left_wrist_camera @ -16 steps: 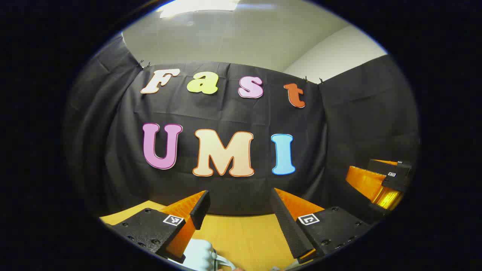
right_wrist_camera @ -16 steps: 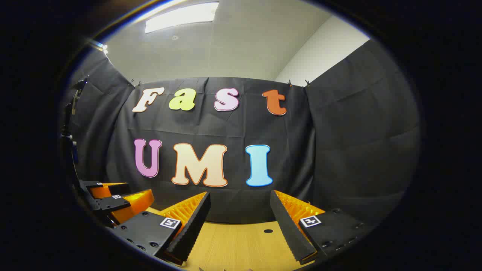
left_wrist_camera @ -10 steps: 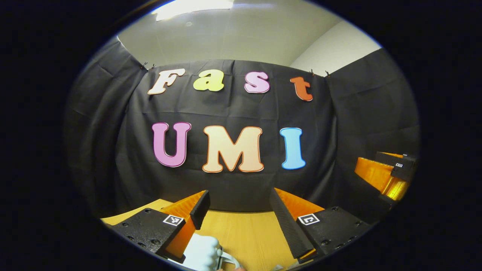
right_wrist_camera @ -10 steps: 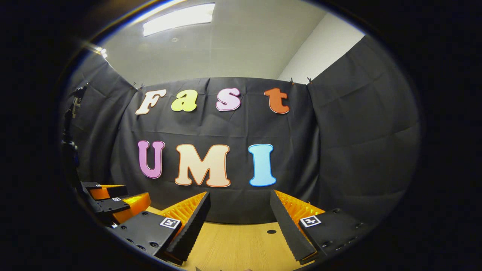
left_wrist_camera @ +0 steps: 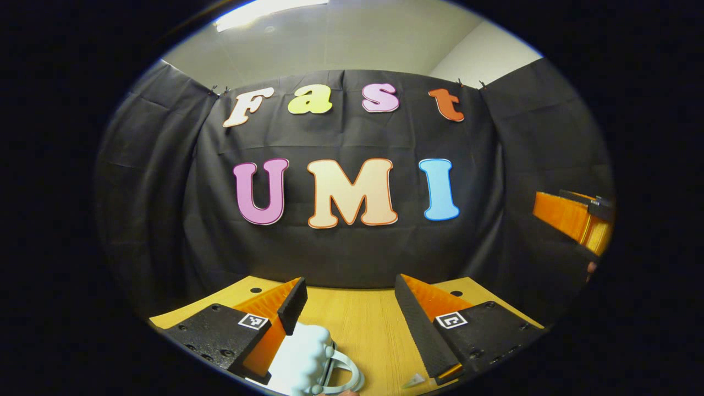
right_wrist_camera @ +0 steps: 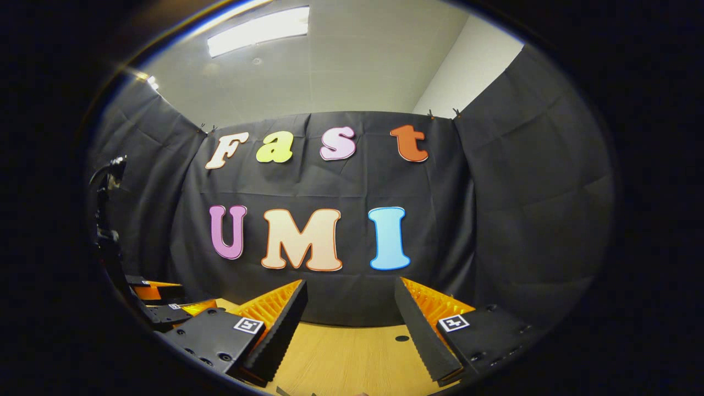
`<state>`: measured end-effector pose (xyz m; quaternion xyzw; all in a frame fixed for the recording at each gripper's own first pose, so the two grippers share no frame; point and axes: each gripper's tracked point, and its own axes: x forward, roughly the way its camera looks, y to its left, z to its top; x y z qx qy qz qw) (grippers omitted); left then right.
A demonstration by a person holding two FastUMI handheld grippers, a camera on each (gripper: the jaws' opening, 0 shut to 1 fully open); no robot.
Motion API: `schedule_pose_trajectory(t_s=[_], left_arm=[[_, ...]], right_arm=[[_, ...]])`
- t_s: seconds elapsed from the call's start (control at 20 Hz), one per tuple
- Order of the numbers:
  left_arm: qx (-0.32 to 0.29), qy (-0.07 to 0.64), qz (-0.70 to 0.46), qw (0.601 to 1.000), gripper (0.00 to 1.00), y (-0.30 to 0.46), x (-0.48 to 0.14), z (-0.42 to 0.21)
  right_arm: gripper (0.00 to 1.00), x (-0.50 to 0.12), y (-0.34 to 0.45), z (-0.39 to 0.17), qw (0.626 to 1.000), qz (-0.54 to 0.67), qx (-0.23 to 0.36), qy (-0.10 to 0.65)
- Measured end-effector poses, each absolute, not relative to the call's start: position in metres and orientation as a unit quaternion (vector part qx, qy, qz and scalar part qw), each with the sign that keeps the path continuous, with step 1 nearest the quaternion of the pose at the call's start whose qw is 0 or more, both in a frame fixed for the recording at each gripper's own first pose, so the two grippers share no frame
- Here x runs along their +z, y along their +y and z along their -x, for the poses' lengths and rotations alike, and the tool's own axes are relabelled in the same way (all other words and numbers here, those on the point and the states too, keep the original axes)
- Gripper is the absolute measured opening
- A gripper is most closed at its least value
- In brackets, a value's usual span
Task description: First open the suitcase, pack the skin care products into it, and then close the suitcase.
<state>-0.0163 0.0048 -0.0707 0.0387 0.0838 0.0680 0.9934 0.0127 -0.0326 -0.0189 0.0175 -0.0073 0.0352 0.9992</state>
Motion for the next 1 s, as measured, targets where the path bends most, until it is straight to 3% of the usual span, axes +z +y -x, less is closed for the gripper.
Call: schedule_pose_trajectory(t_s=[0.35, 0.5, 1.0], left_arm=[[0.041, 0.191, -0.027, 0.980, 0.95, 0.014, -0.147, 0.031], [0.031, 0.273, -0.014, 0.961, 0.95, 0.012, -0.196, 0.043], [0.010, 0.430, 0.039, 0.902, 0.95, 0.005, -0.288, 0.069]], right_arm=[[0.99, -0.024, -0.049, -0.004, 1.000, 0.003, -0.015, 0.007], [0.99, -0.026, -0.053, -0.002, 0.999, 0.007, -0.027, 0.019], [0.98, -0.038, -0.030, -0.003, 0.997, 0.052, -0.006, 0.048]])
